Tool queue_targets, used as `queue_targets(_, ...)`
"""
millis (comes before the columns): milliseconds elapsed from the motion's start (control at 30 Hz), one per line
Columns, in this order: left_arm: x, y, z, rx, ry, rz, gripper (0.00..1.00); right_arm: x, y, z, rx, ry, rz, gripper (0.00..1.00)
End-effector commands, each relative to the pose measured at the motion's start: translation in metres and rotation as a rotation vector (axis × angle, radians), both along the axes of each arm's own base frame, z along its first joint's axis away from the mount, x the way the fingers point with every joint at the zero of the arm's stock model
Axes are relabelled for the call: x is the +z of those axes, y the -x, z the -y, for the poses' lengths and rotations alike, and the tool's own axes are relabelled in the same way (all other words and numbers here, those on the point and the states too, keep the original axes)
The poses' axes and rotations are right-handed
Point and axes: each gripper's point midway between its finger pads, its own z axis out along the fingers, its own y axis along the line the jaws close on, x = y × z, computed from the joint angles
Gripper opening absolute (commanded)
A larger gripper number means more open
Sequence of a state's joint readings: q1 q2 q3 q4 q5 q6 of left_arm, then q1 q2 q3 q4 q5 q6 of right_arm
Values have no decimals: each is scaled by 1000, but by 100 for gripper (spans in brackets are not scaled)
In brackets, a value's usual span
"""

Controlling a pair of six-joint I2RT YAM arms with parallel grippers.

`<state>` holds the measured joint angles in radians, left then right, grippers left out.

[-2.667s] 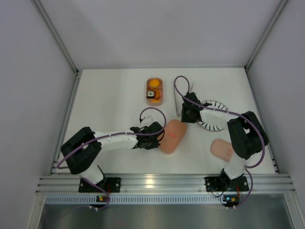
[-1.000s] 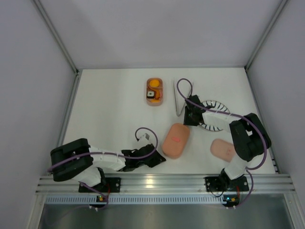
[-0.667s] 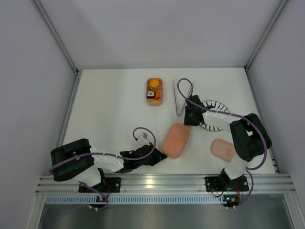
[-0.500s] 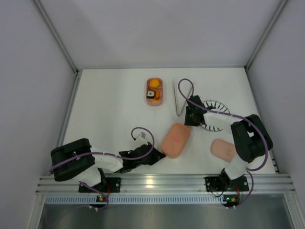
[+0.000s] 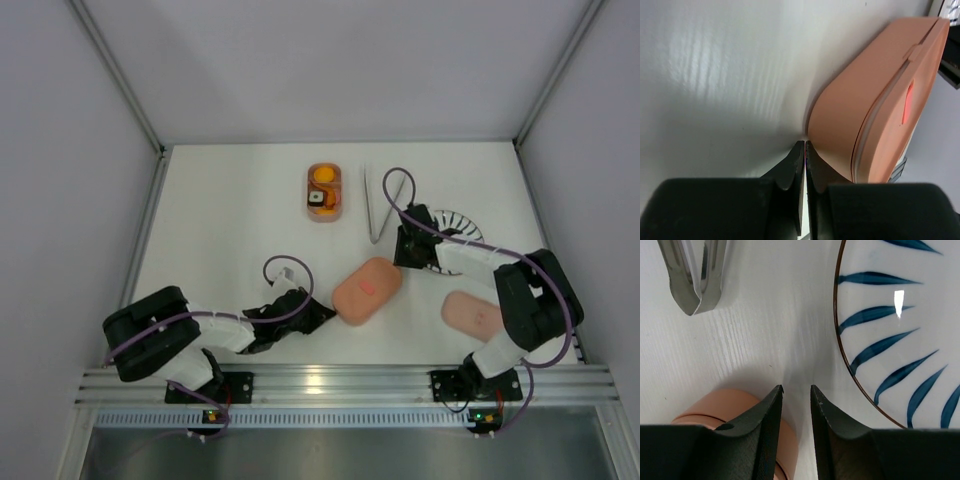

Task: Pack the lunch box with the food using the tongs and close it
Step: Close the box lid on the packing box.

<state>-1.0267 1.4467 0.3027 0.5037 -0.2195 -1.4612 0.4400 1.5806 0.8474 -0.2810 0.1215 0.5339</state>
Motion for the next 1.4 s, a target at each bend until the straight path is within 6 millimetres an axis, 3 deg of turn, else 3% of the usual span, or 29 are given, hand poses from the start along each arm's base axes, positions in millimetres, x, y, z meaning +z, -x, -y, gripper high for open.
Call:
queue_targets(0, 47, -32, 17, 37, 126, 111, 8, 5, 16, -13, 43, -65, -25, 29)
queue_targets(300, 56, -70, -4, 51, 91, 132, 9, 12, 28, -24, 62, -98, -21, 29)
queue_targets(633, 72, -107, -18, 54, 77, 167, 11, 21, 47, -53, 114, -122, -12, 29)
queue_targets(800, 73, -110, -16, 6, 70, 157, 12, 22, 50, -50, 99, -113, -8, 29)
queue_targets(900, 73, -113, -18, 2, 39, 150, 13, 20, 49, -38, 63, -58, -6, 30)
queue_targets(1033, 76, -117, -35, 48, -64, 158, 13, 28, 45, -29, 21, -34, 26, 31)
queue_targets(1367, 83, -118, -59, 76, -224, 152, 14, 38, 35, -31, 13, -30, 45, 32)
